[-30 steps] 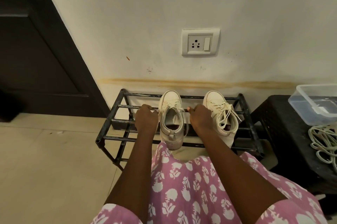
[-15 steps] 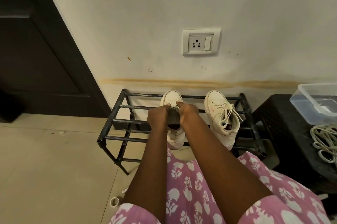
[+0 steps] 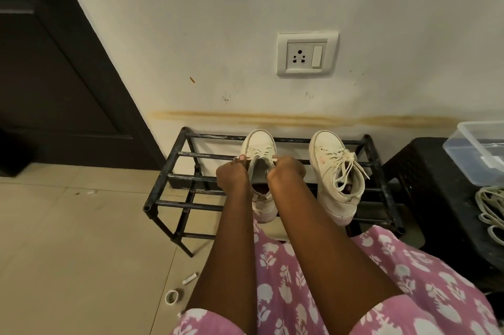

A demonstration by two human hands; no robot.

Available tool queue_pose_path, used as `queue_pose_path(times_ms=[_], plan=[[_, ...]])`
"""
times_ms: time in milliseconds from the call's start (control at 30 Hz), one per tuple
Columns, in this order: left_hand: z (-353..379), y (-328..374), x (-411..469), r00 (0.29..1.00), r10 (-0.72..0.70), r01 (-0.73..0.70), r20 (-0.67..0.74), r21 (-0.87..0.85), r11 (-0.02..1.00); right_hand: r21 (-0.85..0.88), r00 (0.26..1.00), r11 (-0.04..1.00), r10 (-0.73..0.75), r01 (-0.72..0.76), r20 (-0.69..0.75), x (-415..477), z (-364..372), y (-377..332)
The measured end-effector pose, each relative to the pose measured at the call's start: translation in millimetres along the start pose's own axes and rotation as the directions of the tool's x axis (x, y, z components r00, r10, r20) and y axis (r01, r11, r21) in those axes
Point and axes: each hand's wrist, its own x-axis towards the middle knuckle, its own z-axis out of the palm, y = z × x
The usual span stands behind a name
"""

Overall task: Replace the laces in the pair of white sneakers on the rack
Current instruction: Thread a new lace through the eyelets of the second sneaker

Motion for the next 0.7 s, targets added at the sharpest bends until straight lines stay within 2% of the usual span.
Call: queue_pose_path(times_ms=[33,67,100,133,200,267,400,467,567,700], plan=[[-1,-1,-1,0.999,-0.005,0.006,0.041,-0.028,1.0,0.082,1.0,0.997,-0.002,0.002,-0.009,4,-1,0],[-2,-2,0,0.996,0.0,0.004,0.085,-0.04,0.999,0.317,0.995,0.943,0.101,-0.104,0.028,4,-2,-1],[-4,-2,-2,0.992,-0.007,0.011,0.123,-0.032,0.999,0.556,0.976,0.804,0.151,-0.212,0.153,6,-1,-1],[-5,-1,-3,0.987,-0.004,0.009,0.16,-0.028,1.0,0.649,0.966,0.716,0.161,-0.256,0.203,4,2,0],[-6,1,-5,0.975,-0.003,0.016,0.221,-0.057,0.998,0.72,0.964,0.643,0.201,-0.262,0.172,3,2,3],[-4,6,-6,0.967,0.026,-0.007,0.252,-0.077,0.997,0.689,0.959,0.668,0.178,-0.282,0.219,1,1,1],[-4,13,-9,0.977,0.103,-0.099,0.185,-0.031,0.995,0.625,0.97,0.748,0.101,-0.222,0.223,-4,-11,-7],[-8,24,-14,0.978,0.139,-0.137,0.156,-0.02,0.99,0.619,0.979,0.777,-0.014,-0.116,0.202,-8,-17,-17],[-13,51,-24,0.967,0.226,-0.227,0.116,0.0,0.974,0.643,0.989,0.76,-0.145,0.09,0.034,-13,-25,-37],[-16,102,-49,0.924,0.354,-0.346,0.147,-0.077,0.935,0.568,0.933,0.759,-0.356,0.32,-0.049,-37,-39,-66]])
